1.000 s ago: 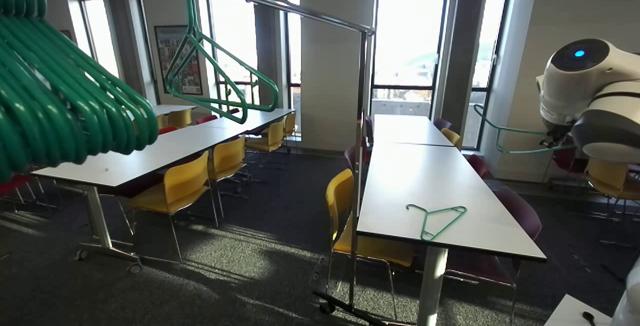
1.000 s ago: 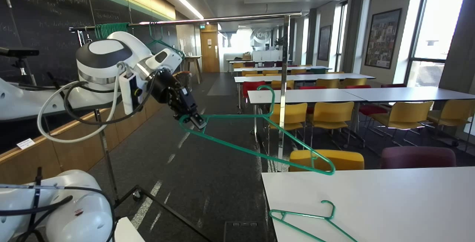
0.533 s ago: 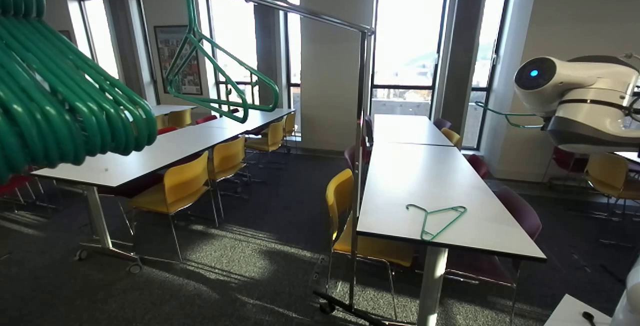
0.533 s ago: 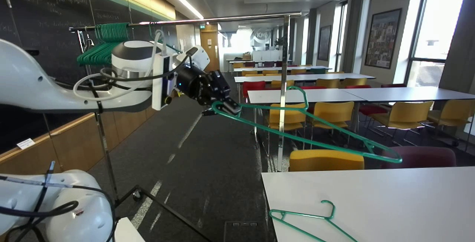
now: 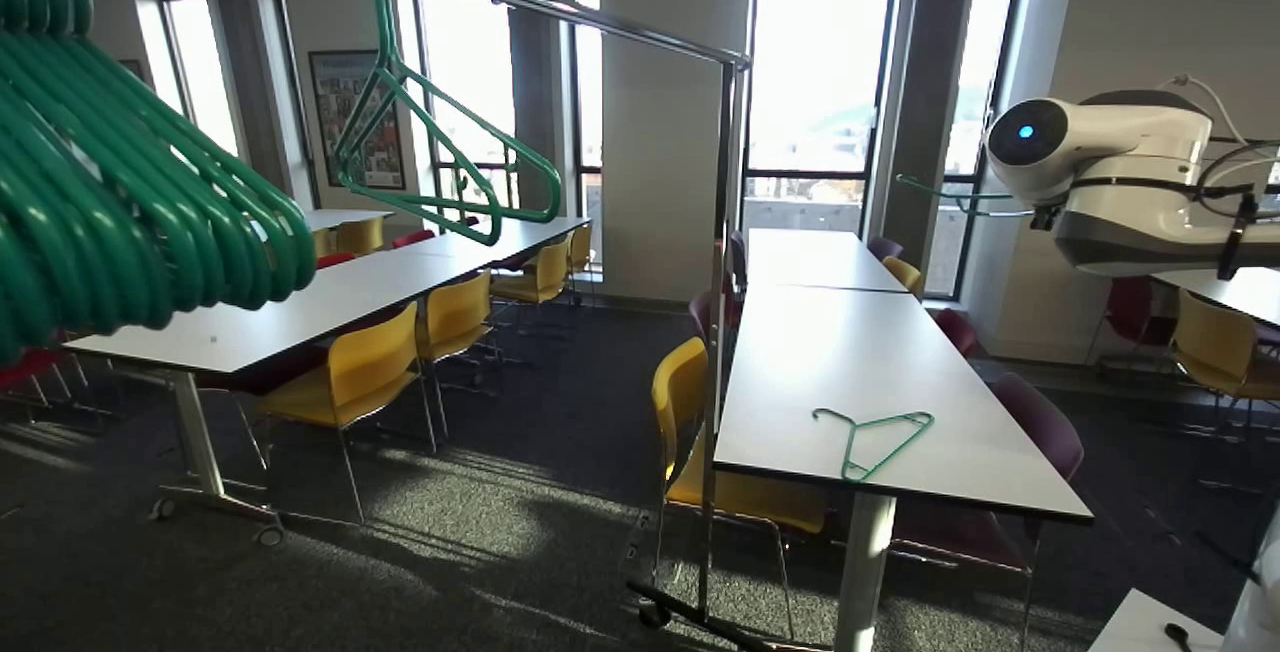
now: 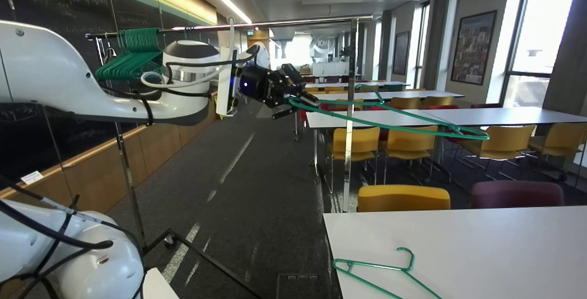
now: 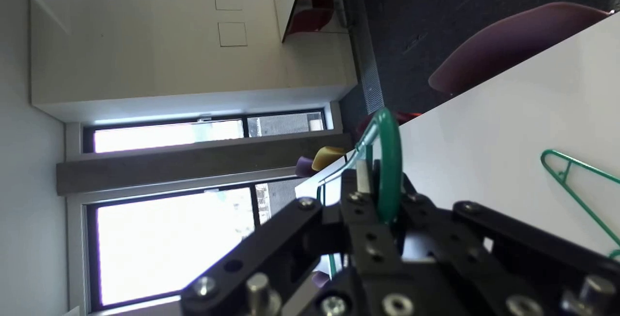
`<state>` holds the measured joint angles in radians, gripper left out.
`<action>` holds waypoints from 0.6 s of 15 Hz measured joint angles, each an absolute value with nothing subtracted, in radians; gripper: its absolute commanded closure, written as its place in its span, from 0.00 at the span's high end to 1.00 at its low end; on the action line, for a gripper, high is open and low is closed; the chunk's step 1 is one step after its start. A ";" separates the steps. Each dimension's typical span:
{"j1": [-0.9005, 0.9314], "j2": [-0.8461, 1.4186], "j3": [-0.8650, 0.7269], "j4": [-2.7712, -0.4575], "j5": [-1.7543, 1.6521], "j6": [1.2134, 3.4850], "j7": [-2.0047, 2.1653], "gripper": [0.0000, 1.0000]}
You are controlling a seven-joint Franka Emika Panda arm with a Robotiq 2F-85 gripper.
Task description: Remove the coat hanger from the rack
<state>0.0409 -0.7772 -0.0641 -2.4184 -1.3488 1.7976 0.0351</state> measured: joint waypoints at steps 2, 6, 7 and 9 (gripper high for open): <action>0.041 -0.776 -0.065 -2.416 -1.349 1.798 0.035 0.07; 0.041 -0.770 -0.065 -2.416 -1.349 1.797 0.036 0.02; 0.041 -0.759 -0.065 -2.416 -1.352 1.797 0.036 0.02; 0.038 -0.718 -0.065 -2.415 -1.368 1.797 0.040 0.02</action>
